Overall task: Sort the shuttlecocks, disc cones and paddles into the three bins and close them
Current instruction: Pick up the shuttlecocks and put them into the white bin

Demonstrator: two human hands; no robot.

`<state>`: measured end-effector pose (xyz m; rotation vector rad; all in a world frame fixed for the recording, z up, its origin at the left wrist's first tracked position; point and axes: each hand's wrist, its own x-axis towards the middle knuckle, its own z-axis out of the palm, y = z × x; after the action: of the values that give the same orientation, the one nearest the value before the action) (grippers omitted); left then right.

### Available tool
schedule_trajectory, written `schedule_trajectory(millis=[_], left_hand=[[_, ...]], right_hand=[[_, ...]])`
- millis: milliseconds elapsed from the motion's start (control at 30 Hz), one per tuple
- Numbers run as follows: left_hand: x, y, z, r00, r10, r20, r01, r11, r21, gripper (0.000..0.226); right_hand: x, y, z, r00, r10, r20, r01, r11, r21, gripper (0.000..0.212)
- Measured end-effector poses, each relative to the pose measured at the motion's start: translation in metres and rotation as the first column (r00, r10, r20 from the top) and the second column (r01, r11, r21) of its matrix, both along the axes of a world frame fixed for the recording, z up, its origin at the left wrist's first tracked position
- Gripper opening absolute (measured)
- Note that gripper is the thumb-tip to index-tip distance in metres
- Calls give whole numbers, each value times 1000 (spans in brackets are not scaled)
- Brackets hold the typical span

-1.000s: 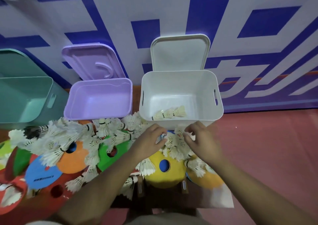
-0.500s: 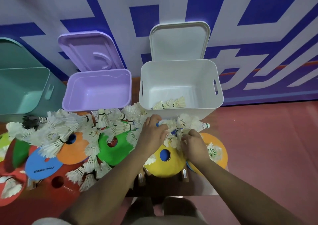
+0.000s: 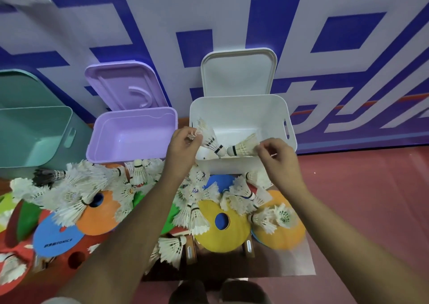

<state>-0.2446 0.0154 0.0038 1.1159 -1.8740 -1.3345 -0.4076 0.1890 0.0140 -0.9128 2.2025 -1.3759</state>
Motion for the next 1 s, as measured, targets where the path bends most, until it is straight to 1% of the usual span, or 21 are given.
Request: schedule_trajectory(millis=[33,67,167,267,333,367,400,467,533,600,700,767,833,900,933,1000], left_hand=[[-9,-8,-3,999,5,46,-4,999,-34,1],[-19,-15,-6,995,-3,103,10,998,-69,5],[-44,-34,-25,963,-63,263,92,991,-100,12],[-56,-42,-42,924,-146,353,177,982,-59,11],[-57,-40,-46,892,-203,405,228,974,-14,24],[-55,-37,-47,881,-203,426,237,971,-27,29],[-52,-33,-45,885,-191,424,240,969,-65,31],[-43,-21,-41,911,-176,374,244,959,-145,26],[-27,-5,-38,917,-224,329,286,946,-155,19],[-7,11,-40,900,-291,325,355,922,-155,13],[22,33,-60,824,-362,436,475,860,-184,11],[32,49,-75,737,-421,529,562,816,-135,14],[29,64,-85,672,-448,590,630,765,-137,19],[15,75,-91,619,-431,657,673,722,-160,30],[7,78,-93,598,-411,688,682,712,-168,35],[-10,84,-101,572,-366,734,674,720,-167,43]], right_hand=[[-8,-10,-1,1000,-15,-14,15,1000,14,16],[-16,-20,-3,999,-25,-28,26,999,42,16],[-33,-49,-21,997,-13,-79,27,982,185,19],[-41,-67,-40,995,70,-77,-43,949,311,17],[-43,-70,-46,992,107,-74,-76,939,337,17],[-42,-67,-45,990,113,-83,-80,942,325,18],[-39,-61,-43,988,119,-95,-85,949,304,18],[-30,-42,-36,983,149,-108,-116,959,259,15],[-19,-18,-34,973,194,-122,-159,955,251,11],[-9,5,-42,961,234,-150,-186,943,276,8],[4,31,-67,923,313,-224,-226,912,344,10],[7,45,-85,901,349,-258,-231,888,397,13],[4,57,-100,918,323,-231,-193,871,451,20],[0,65,-114,937,290,-195,-152,840,521,30],[-2,67,-120,945,277,-177,-136,821,555,35],[-3,67,-130,965,237,-116,-121,789,603,40]])
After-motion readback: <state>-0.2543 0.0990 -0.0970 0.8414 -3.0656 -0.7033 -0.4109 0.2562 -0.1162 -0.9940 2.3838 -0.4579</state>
